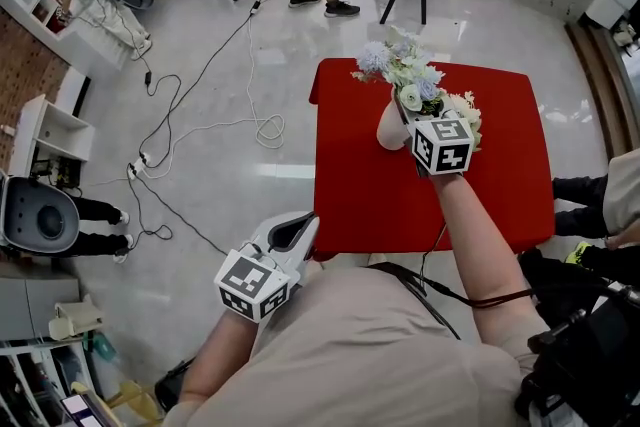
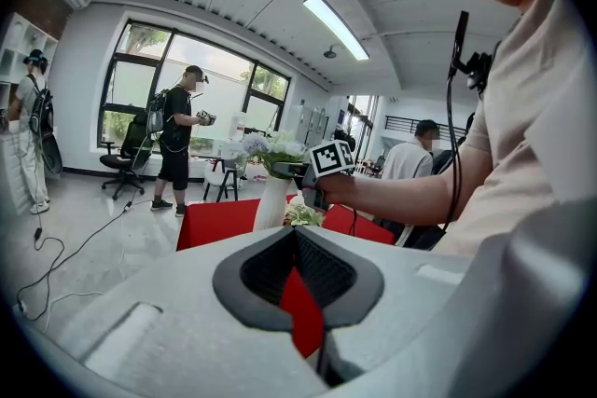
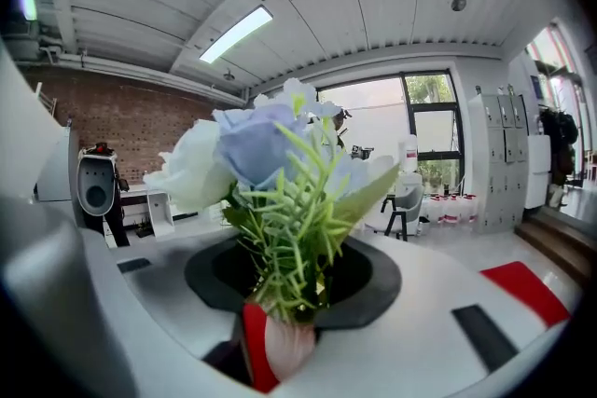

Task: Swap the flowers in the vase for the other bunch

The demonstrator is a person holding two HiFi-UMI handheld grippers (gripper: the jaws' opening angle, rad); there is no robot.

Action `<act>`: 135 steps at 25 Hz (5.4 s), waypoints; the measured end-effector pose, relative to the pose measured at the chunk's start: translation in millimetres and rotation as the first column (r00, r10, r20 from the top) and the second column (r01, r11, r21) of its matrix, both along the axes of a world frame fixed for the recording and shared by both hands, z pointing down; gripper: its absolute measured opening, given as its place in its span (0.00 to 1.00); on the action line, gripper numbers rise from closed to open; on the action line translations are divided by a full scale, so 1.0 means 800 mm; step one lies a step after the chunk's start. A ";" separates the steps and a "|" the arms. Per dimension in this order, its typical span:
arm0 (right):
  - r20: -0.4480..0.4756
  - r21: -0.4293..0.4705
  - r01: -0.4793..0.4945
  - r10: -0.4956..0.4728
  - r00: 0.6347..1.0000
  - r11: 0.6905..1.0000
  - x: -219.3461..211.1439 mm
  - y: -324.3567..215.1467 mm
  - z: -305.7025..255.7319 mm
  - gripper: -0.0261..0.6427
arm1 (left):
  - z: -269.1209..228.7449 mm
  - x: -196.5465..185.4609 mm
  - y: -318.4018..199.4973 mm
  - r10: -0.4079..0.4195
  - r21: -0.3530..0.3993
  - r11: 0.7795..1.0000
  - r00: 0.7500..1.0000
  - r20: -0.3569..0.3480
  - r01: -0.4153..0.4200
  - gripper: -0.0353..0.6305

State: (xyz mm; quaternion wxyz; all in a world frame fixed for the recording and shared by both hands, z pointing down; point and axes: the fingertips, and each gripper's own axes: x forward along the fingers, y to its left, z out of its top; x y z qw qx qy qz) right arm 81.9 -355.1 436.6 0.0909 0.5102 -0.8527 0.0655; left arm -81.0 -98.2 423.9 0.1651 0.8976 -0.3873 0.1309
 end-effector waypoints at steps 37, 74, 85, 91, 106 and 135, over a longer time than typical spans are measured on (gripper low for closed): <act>0.062 0.204 0.042 -0.056 0.997 0.978 -0.008 0.037 -0.146 0.20 | 0.012 -0.019 0.018 0.074 -0.006 0.997 0.997 -0.021 -0.074 0.06; 0.024 0.211 -0.302 0.304 0.952 0.930 0.226 0.187 -0.197 0.18 | 0.010 0.084 0.025 0.391 -0.007 0.920 0.919 -0.049 -0.392 0.06; -0.046 0.009 -0.432 0.432 0.901 0.902 0.347 0.197 -0.089 0.18 | 0.004 0.140 0.019 0.428 -0.019 0.903 0.903 -0.034 -0.429 0.06; -0.086 -0.087 -0.458 0.452 0.888 0.885 0.397 0.186 -0.031 0.18 | 0.007 0.165 0.010 0.410 -0.030 0.911 0.912 -0.026 -0.411 0.06; -0.166 -0.324 -0.474 0.444 0.881 0.819 0.485 0.135 0.131 0.18 | 0.007 0.208 -0.010 0.308 -0.056 0.950 0.951 0.014 -0.307 0.06; -0.213 -0.461 -0.451 0.398 0.892 0.764 0.522 0.082 0.251 0.48 | 0.017 0.173 -0.021 0.145 -0.079 0.987 0.987 0.075 -0.139 0.06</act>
